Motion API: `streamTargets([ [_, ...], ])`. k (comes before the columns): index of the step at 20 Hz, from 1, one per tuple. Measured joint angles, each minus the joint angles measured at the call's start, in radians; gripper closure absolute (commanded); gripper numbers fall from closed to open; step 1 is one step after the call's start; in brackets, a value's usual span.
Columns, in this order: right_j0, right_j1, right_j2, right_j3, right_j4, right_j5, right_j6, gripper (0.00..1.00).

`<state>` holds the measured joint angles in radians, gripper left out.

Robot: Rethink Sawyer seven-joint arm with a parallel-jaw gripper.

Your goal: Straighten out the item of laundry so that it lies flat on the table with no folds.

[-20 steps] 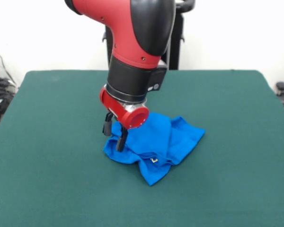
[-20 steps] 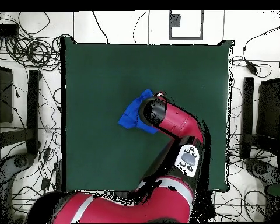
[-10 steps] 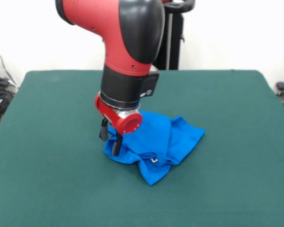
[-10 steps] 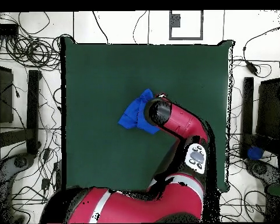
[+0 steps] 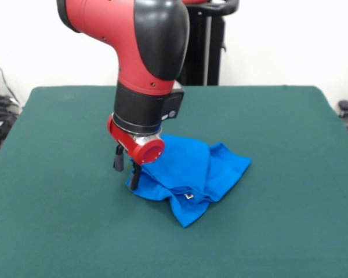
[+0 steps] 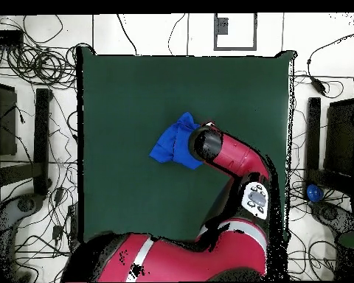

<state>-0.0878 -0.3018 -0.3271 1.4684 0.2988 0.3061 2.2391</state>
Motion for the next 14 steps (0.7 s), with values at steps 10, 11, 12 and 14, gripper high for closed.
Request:
streamTargets([
  [10,-0.007,0.0,0.032,0.0,-0.034,0.0,0.0,0.0],
  [11,-0.009,-0.001,0.036,0.0,-0.037,0.0,0.0,0.0],
  [12,-0.016,-0.001,0.047,0.001,-0.043,0.0,0.0,0.0],
  [14,-0.031,-0.004,0.065,0.002,-0.053,0.0,0.0,0.0],
])
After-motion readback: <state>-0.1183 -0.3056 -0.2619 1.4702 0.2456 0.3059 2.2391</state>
